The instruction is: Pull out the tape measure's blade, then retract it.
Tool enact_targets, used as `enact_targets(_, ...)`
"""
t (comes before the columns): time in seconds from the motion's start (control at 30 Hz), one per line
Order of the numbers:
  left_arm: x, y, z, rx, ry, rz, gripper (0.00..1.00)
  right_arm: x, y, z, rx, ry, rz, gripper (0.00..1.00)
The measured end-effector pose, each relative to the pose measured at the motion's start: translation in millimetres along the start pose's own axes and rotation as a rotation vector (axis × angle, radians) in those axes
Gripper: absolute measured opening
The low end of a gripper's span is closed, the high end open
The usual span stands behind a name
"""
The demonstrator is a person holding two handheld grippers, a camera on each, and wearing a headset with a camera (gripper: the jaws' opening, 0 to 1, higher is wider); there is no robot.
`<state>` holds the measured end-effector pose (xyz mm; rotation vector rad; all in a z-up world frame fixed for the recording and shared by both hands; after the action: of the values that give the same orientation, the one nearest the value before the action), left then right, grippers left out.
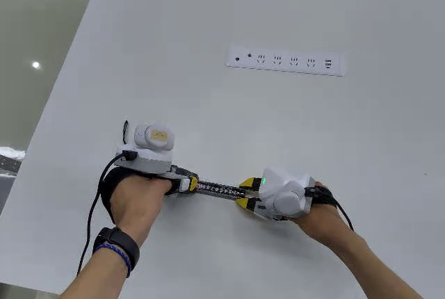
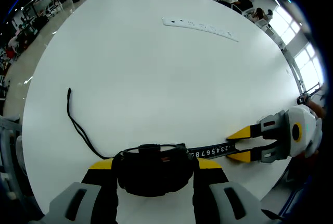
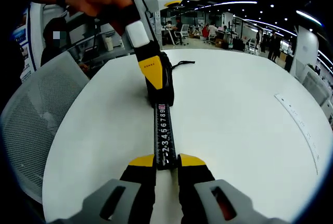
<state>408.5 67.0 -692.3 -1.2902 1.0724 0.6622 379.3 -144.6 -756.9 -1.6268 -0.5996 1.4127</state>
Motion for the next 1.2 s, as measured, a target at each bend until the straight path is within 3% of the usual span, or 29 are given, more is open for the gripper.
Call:
enact_targets(0.37, 1.4, 0.4, -0.9, -0.005, -0.001, -0.002, 0.54, 20.1, -9.8, 2.5, -0.011, -0.015, 0.000, 0.15)
enact_targets(0.73, 1.0, 0.5, 0.1, -0.008, 0.002, -0.009, 0.54, 16.8, -9.1, 0.8, -0.018, -0.022, -0.013, 0.15)
enact_targets(0.77, 0.7, 0.6, 0.1, -0.006, 0.003, -0.009, 0.54, 15.1, -6.7, 0.5, -0.035, -0.026, 0.013, 0.16)
enact_targets(0.8, 0.4, 0.6, 0.1, -0.008, 0.004, -0.009, 0.54, 14.4, -9.7, 0.8, -0.057, -0.031, -0.015, 0.16)
enact_targets(0.87, 0.0, 0.4, 0.2, -0.009, 0.006, -0.009, 0.54, 8.9, -6.9, 0.6, -0.020, -0.022, -0.015, 0.15)
enact_targets(1.2, -1.6, -0.2, 1.3, -0.021, 0.006, -0.005, 0.54, 13.0, -6.2, -0.2, -0.036, -0.030, -0.033, 0.14)
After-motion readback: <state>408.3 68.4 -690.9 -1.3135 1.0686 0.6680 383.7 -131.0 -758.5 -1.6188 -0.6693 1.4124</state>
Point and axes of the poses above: the centre of the closed fingertips' face, and the gripper's own axes: x roughly forward along the fingers, z roughly to its left, y roughly out of its underside, the point moved 10 cm from there along -x, roughly backward along the fingers, and after that the axes turned 9 degrees about -z, right-handed, at the moved point
